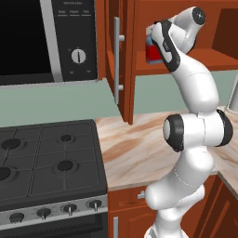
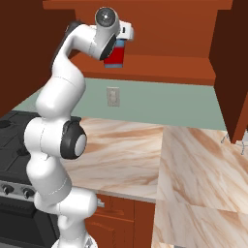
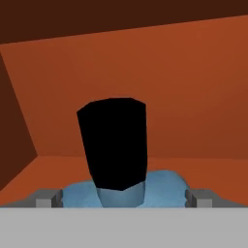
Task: Open the cabinet directly in front. Then move the liquor and the mug to the dining counter with the candle on it.
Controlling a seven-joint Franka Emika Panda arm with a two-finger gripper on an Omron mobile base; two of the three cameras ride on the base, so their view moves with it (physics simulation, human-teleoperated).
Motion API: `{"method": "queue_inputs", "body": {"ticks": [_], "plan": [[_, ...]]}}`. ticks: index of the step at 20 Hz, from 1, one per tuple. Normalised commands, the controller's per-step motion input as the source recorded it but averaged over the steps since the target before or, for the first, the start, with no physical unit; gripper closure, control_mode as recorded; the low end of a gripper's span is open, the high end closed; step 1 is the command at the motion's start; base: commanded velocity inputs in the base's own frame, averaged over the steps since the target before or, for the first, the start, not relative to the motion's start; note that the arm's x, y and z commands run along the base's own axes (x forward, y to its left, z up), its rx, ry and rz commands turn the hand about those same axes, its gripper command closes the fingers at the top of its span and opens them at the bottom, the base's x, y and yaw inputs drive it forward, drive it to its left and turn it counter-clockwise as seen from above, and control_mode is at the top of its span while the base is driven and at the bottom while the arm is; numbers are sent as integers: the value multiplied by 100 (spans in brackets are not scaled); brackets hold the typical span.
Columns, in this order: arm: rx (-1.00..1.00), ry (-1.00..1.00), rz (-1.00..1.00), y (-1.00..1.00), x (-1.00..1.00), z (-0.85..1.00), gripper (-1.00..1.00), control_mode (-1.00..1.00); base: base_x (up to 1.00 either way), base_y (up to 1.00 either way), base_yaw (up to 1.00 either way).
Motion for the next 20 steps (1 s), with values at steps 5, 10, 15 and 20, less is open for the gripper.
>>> {"method": "queue_inputs", "body": {"ticks": [5, 10, 15, 20], "plan": [[0, -6, 0, 0, 3, 2, -100, -100, 0, 0, 0], [0, -3, 0, 2, 14, 0, -100, -100, 0, 0, 0], [0, -2, 0, 5, 25, 0, -100, -100, 0, 0, 0], [0, -6, 0, 0, 21, 1, -100, -100, 0, 0, 0]]}}
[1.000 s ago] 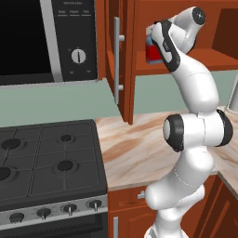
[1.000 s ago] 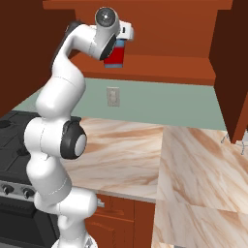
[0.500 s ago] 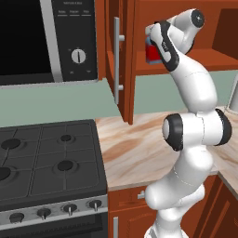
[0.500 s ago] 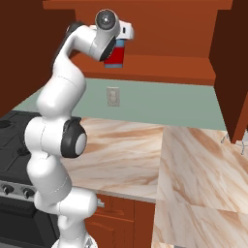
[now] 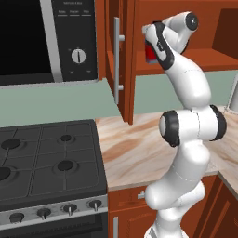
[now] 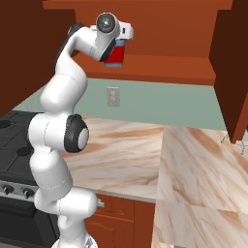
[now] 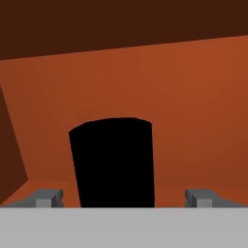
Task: Open the cabinet directly in front. Then move the liquor and the mug to the dining counter with the candle on it.
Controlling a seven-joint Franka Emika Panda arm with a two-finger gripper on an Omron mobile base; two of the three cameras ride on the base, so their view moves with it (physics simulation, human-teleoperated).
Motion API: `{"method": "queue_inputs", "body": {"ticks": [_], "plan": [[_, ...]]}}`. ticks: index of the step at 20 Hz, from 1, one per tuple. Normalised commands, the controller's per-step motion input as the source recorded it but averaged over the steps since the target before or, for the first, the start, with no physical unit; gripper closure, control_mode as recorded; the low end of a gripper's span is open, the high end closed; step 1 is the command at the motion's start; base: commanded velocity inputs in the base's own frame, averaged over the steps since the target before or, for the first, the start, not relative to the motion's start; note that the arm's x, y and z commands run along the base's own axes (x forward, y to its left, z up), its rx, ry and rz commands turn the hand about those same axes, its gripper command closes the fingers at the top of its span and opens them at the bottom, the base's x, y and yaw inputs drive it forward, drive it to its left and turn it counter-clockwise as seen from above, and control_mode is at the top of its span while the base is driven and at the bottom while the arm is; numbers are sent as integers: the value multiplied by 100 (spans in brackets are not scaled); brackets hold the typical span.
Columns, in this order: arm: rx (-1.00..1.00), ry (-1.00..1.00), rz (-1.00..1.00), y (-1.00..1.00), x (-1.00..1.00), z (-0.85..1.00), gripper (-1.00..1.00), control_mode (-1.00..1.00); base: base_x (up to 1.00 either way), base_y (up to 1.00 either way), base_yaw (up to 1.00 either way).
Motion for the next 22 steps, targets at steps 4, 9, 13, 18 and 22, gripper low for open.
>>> {"method": "queue_inputs", "body": {"ticks": [4, 9, 13, 18, 22], "plan": [[0, -9, 0, 0, 11, 8, -100, -100, 0, 0, 0], [0, -12, 0, 0, 1, 7, 100, -100, 0, 0, 0], [2, -14, 0, -16, -12, 0, 100, -100, 0, 0, 0], [7, -11, 0, -44, -27, 0, 100, -100, 0, 0, 0], [8, -8, 0, -49, -34, 0, 100, -100, 0, 0, 0]]}}
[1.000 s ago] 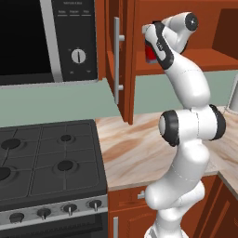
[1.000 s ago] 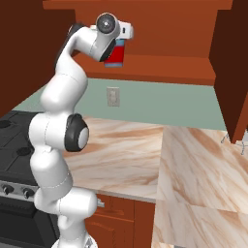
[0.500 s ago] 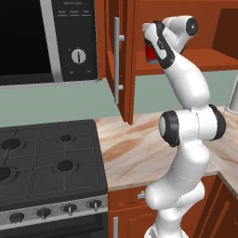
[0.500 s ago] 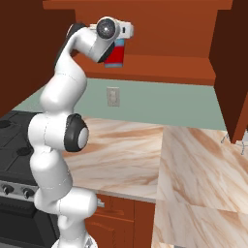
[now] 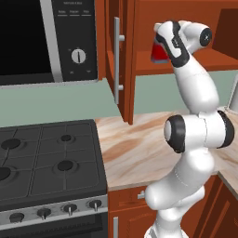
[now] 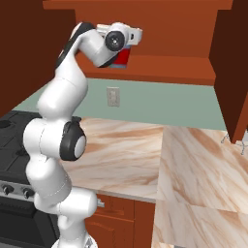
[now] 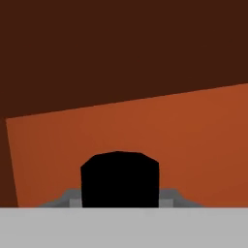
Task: Open the cabinet directly in front. Then move the liquor and the mug to the dining counter with the candle on it.
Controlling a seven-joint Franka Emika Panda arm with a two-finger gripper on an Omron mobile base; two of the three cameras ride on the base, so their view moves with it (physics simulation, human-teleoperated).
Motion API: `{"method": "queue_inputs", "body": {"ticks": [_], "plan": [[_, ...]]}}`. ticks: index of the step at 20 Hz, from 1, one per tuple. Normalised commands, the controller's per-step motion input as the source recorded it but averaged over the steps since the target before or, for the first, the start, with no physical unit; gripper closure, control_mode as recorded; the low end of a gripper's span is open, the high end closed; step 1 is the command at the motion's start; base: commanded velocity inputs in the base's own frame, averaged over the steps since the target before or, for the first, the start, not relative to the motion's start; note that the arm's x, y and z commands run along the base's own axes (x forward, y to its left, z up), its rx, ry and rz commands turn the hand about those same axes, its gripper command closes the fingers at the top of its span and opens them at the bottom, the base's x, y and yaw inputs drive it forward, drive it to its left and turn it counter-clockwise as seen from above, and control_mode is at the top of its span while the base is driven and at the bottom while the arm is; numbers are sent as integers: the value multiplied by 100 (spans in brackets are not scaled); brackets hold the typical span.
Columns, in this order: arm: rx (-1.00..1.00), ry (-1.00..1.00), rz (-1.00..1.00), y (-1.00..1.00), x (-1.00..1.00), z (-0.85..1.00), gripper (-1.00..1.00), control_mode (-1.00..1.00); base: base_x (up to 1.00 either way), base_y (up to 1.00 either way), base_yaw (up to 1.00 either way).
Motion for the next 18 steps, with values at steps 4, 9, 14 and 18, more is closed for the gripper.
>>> {"method": "queue_inputs", "body": {"ticks": [4, 9, 14, 18], "plan": [[10, -10, 0, -44, -58, 15, 100, -100, 0, 0, 0], [5, -3, 0, -7, -64, 29, 100, -100, 0, 0, 0], [0, 0, 0, 0, -84, 27, 100, -100, 0, 0, 0], [0, -1, 0, 0, -100, 41, 100, -100, 0, 0, 0]]}}
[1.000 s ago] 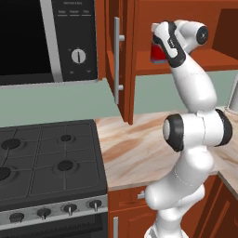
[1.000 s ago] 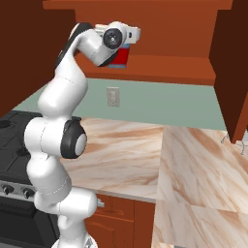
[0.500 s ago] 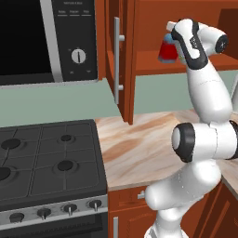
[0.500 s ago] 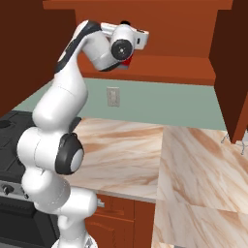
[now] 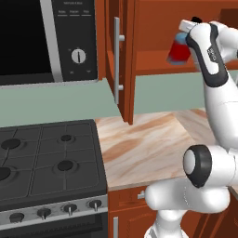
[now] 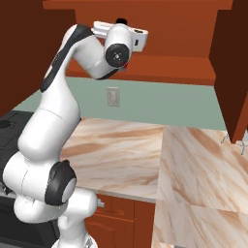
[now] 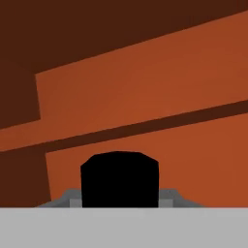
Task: Open the cabinet directly in front. Then move the liquor and the mug to the dining counter with the candle on it.
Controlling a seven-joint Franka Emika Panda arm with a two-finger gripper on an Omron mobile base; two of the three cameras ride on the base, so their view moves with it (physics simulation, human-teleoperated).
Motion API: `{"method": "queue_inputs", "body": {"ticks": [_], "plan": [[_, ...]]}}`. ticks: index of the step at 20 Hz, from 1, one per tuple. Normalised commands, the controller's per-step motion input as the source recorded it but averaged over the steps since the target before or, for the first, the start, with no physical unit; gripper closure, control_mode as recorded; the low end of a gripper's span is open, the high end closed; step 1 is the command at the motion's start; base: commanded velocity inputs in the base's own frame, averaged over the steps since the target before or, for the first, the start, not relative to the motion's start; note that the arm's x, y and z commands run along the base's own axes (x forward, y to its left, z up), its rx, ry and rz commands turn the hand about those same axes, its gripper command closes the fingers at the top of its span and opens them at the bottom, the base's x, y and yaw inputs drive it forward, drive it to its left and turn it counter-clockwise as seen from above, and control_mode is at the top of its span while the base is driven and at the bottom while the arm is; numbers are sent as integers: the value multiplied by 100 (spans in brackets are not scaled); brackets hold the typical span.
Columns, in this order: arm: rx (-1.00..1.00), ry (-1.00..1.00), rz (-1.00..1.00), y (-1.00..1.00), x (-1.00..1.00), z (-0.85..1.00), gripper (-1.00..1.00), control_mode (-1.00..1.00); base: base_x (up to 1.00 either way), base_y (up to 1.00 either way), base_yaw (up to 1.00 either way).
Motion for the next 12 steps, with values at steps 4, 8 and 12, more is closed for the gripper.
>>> {"method": "queue_inputs", "body": {"ticks": [4, 8, 12], "plan": [[0, -6, 0, 0, -100, 41, 100, -100, 0, 0, 0], [0, -3, 0, 8, -100, 27, 100, -100, 0, 0, 0], [0, 0, 0, 8, -100, 9, 100, -100, 0, 0, 0]]}}
